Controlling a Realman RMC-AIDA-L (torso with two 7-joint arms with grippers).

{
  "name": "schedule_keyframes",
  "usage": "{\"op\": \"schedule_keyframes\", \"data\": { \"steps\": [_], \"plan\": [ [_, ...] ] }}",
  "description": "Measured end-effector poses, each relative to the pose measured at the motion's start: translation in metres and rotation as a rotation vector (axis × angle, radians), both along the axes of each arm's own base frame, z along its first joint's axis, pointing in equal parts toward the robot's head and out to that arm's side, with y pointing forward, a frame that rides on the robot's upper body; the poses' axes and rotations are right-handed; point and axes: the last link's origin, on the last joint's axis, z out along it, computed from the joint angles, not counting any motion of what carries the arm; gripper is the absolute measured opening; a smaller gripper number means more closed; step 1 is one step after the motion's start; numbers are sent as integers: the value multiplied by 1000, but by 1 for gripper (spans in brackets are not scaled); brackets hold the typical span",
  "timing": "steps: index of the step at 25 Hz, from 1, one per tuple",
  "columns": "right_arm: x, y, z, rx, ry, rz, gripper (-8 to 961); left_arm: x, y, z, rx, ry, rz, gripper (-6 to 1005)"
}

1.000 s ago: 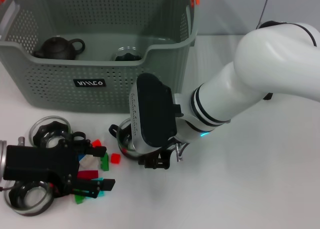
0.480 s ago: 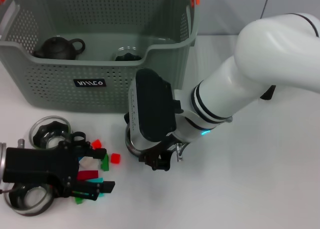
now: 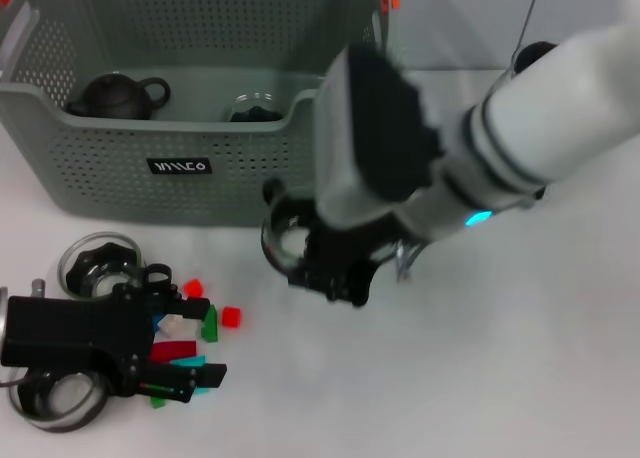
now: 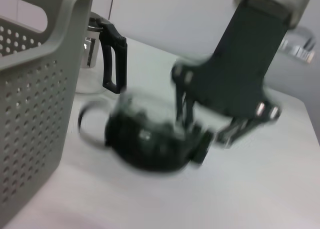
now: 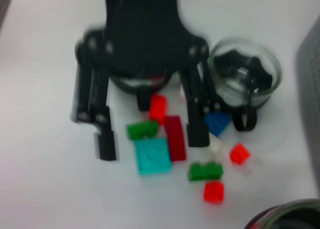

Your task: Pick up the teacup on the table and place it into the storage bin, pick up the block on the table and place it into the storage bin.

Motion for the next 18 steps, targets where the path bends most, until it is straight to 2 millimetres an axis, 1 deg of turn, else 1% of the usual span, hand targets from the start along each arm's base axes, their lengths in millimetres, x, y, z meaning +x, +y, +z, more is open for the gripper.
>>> {"op": "schedule_keyframes", "data": {
  "steps": [4,5,7,9,10,11,12,14,15,18],
  "plan": [
    [-23,-3,45,-16,112,-14,64,2,2,0,-3,-2,-6,886],
    [-29,-3,53,-28,145,-17,64,3,2,1,-3,-3,-7,886],
    [-46,2,75,-41,249,-22,64,4,3,1,-2,-5,-9,886],
    [-61,11,93,-26,347,-32,64,4,4,1,-1,-5,-10,886],
    [-66,16,99,-13,381,-41,64,5,5,1,-1,-8,-14,886],
    [-72,27,105,20,416,-61,64,6,6,1,-1,-9,-16,886],
    [-76,38,107,58,439,-83,64,6,6,1,-2,-10,-19,886],
    [-83,59,105,121,457,-123,65,7,6,0,-1,-10,-22,886],
    [-84,69,101,151,456,-142,65,7,7,0,-1,-9,-23,886],
    [-87,98,81,252,406,-162,65,8,7,0,-3,-9,-27,886]
  ]
}}
